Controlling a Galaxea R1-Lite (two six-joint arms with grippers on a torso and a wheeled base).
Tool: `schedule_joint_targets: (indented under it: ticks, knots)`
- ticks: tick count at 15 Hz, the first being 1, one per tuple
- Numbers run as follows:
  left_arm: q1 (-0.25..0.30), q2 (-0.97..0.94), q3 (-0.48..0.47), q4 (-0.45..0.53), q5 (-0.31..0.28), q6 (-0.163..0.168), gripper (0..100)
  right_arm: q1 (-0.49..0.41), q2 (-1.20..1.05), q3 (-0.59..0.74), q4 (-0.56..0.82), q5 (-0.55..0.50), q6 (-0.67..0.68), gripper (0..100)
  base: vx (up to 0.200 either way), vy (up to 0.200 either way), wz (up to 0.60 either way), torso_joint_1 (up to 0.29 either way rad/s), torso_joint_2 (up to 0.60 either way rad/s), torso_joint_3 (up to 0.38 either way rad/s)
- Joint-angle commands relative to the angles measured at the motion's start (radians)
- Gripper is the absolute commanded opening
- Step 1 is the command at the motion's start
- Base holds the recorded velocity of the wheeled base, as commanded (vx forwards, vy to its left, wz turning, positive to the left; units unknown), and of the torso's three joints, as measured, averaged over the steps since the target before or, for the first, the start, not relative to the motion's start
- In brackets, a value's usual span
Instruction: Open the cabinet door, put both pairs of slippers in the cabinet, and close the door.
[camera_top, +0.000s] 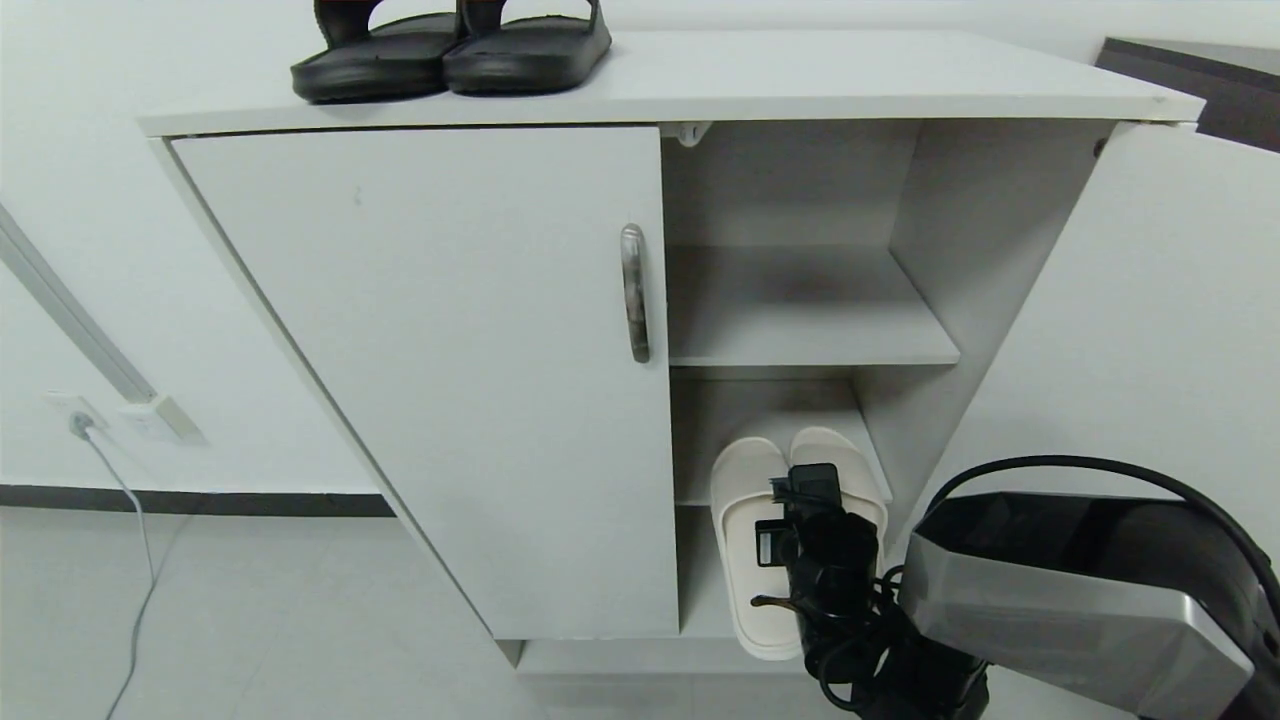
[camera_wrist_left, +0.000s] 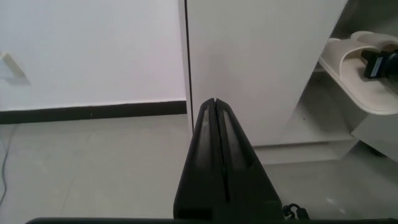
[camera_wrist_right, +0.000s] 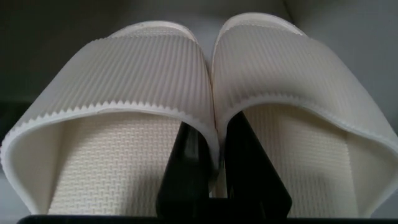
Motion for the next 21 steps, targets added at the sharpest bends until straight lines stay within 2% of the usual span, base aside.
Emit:
schedule_joint_targets:
  ticks: [1, 6, 14, 18, 21]
  knots:
    - [0.001, 0.0, 0.0, -0.002, 0.0, -0.001, 0, 0.0, 0.009, 0.0, -0.001, 0.001, 0.0, 0, 0.0, 0.0, 0.0, 0.0, 0.0, 0.0]
    - [0.001, 0.0, 0.0, -0.002, 0.001, -0.001, 0, -0.044, 0.022, -0.109, 0.05, 0.024, -0.003, 0, 0.0, 0.0, 0.0, 0.0, 0.0, 0.0]
    - [0.001, 0.0, 0.0, -0.002, 0.001, -0.002, 0, -0.104, 0.058, -0.329, 0.285, 0.046, 0.034, 0, 0.0, 0.0, 0.0, 0.0, 0.0, 0.0]
    - [0.001, 0.0, 0.0, -0.002, 0.001, -0.005, 0, -0.112, 0.058, -0.476, 0.495, 0.062, 0.12, 0, 0.0, 0.0, 0.0, 0.0, 0.0, 0.0]
    - [0.001, 0.0, 0.0, -0.002, 0.001, -0.005, 0, -0.128, 0.064, -0.527, 0.515, 0.09, 0.12, 0, 0.0, 0.0, 0.0, 0.0, 0.0, 0.0]
